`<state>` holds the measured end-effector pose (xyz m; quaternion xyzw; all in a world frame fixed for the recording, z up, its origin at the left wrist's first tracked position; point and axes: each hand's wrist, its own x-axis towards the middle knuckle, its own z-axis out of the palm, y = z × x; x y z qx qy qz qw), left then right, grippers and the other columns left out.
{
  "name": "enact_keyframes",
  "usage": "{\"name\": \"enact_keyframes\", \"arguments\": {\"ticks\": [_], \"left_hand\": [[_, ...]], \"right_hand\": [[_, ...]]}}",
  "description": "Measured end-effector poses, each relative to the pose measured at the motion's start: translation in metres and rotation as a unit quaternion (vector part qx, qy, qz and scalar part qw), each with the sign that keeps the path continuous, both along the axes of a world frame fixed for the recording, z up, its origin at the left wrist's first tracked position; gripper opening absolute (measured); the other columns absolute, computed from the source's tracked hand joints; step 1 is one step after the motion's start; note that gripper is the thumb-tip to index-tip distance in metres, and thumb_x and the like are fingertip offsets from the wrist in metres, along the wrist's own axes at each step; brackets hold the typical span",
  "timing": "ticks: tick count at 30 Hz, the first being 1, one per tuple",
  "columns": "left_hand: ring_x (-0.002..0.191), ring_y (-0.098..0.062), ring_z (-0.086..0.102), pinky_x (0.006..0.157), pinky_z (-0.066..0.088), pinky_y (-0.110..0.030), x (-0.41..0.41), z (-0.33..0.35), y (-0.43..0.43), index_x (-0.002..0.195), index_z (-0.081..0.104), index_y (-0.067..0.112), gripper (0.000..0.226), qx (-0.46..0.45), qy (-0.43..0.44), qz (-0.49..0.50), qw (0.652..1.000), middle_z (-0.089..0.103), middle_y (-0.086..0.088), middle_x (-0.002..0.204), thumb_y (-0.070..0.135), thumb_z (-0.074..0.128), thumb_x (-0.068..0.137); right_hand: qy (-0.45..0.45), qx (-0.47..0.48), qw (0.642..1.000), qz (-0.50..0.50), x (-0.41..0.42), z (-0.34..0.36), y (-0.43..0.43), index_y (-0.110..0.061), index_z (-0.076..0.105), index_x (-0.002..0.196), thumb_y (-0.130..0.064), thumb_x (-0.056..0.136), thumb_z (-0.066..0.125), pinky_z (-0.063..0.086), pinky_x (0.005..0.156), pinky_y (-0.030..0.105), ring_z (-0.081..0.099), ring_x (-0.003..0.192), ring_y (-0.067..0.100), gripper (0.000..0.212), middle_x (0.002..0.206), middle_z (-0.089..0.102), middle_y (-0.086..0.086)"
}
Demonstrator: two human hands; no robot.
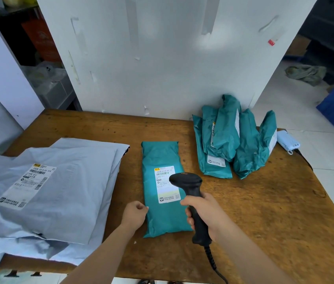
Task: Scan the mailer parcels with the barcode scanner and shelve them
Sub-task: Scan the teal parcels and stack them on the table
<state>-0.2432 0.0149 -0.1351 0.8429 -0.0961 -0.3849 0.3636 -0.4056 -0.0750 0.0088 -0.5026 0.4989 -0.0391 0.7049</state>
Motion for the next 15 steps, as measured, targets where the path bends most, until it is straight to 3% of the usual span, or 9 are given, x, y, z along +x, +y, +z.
{"name": "enact_keyframes", "arguments": {"ticks": [6,11,15], "left_hand": [[0.07,-0.016,0.055,0.063,0.048,-0.025,0.006,-0.002,0.009,0.074,0.056,0.012,0.017,-0.012,-0.048,-0.001,0.999,0.06,-0.007,0.077,0.016,0.058,0.09],[0.082,-0.019,0.06,0.073,0.052,-0.028,0.008,-0.002,0.012,0.081,0.058,0.012,0.013,-0.002,-0.054,-0.015,0.998,0.063,-0.009,0.087,0.02,0.057,0.091],[0.082,-0.018,0.06,0.071,0.051,-0.026,0.009,-0.002,0.012,0.079,0.057,0.015,0.014,0.001,-0.053,-0.026,0.998,0.063,-0.007,0.086,0.021,0.057,0.091]], "right_hand": [[-0.008,0.004,1.0,0.018,0.0,-0.003,0.0,-0.011,0.054,0.091,-0.01,0.084,0.061,0.036,0.044,0.022,0.042,0.04,0.016,0.01,0.053,0.049,0.005],[-0.012,0.014,0.999,0.026,0.005,-0.004,0.005,-0.008,0.056,0.1,-0.01,0.084,0.061,0.035,0.043,0.023,0.042,0.039,0.015,0.017,0.053,0.048,0.006],[-0.009,0.02,1.0,0.016,0.005,-0.005,0.006,-0.011,0.055,0.098,-0.011,0.084,0.062,0.036,0.044,0.024,0.042,0.04,0.015,0.015,0.053,0.048,0.006]]}}
